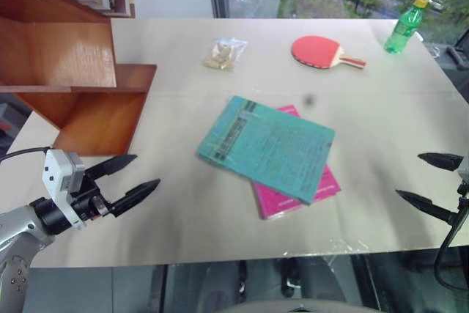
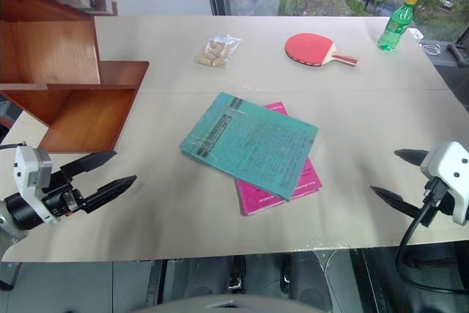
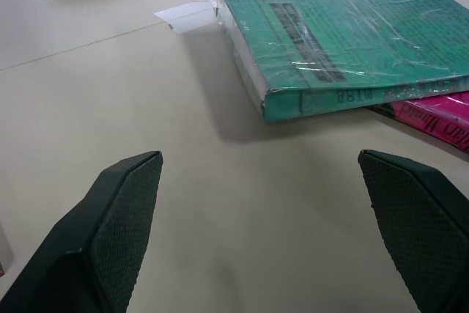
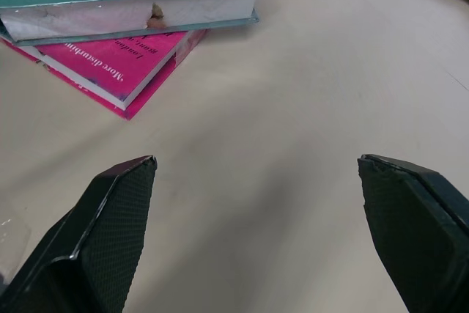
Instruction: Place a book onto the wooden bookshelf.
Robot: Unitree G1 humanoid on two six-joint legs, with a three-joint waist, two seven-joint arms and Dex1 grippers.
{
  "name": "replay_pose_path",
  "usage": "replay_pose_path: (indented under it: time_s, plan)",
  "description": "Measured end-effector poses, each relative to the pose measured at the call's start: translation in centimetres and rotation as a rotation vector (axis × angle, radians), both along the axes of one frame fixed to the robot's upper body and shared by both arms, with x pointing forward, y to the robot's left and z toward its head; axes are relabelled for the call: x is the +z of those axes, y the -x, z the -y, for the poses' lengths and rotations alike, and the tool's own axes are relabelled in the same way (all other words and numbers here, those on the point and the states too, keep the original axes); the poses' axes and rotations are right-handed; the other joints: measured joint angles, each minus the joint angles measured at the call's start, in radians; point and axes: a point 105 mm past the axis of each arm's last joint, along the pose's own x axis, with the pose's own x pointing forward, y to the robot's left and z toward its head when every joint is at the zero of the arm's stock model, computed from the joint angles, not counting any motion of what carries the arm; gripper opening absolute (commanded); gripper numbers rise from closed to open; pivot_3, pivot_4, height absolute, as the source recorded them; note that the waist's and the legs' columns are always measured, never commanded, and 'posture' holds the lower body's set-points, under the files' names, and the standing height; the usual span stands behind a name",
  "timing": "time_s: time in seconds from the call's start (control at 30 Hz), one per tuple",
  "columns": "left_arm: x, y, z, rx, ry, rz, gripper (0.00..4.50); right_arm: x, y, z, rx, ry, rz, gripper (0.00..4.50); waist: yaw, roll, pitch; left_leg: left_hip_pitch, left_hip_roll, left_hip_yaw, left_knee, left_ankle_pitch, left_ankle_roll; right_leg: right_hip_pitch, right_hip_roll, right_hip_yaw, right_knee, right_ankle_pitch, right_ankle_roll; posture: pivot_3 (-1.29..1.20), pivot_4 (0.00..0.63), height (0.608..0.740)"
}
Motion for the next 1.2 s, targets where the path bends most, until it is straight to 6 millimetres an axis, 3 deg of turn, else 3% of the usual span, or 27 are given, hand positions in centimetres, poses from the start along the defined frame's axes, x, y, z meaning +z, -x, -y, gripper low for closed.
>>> replay_pose_path:
  time_s: [0.03,0.13,0.27,0.4,0.63,0.87,1.2]
  plan:
    - [0.0,0.0,0.0,0.0,0.0,0.0,4.49,0.0,0.0,0.0,0.0,0.0,0.0,4.5,0.0,0.0,0.0,0.0,0.0,0.0,0.0,0.0,0.0,0.0,0.0,0.0,0.0,0.0,0.0,0.0,0.15,0.74]
    - [0.4,-0.4,0.5,-0.027,0.006,0.022,4.5,0.5,-1.3,-0.7,0.0,-0.019,0.043,3.86,-0.002,-0.001,0.0,0.0,0.0,0.001,0.0,0.0,0.0,0.0,0.0,0.001,0.0,0.0,0.001,0.0,0.15,0.74]
    - [1.4,-0.1,2.1,-0.116,0.015,0.06,4.5,-0.4,-2.6,-2.7,0.047,-0.045,0.028,1.72,-0.001,0.0,0.0,0.0,0.0,0.001,0.0,0.0,0.0,-0.001,0.0,0.0,0.001,0.0,0.0,0.0,0.15,0.74]
    - [1.7,0.1,2.8,-0.15,0.019,0.066,4.5,-1.0,-3.3,-4.0,0.077,-0.054,0.018,0.04,-0.001,0.0,0.0,0.0,0.0,0.001,0.0,0.0,0.0,-0.001,0.0,0.0,0.001,0.0,0.0,0.0,0.15,0.74]
    - [0.9,1.0,3.9,-0.179,0.048,0.026,4.5,-2.1,-3.9,-4.9,0.109,-0.038,-0.017,0.04,-0.001,-0.001,0.0,0.0,-0.001,0.001,0.0,0.0,0.0,0.0,0.0,0.001,0.001,0.0,0.001,0.0,0.15,0.74]
    - [0.1,1.3,4.7,-0.173,0.085,0.003,4.5,-4.8,-3.5,-7.9,0.221,-0.035,-0.116,0.04,-0.001,-0.001,0.0,0.0,0.0,0.001,0.0,0.0,0.0,0.0,0.001,0.0,0.001,0.0,0.0,0.0,0.15,0.74]
    - [-0.7,1.9,5.5,-0.159,0.115,-0.04,4.5,-5.7,-3.3,-12.7,0.354,-0.14,-0.126,0.04,-0.001,-0.001,0.0,0.0,0.0,0.0,0.0,0.0,0.0,0.0,0.001,0.0,0.001,0.0,0.0,0.0,0.15,0.74]
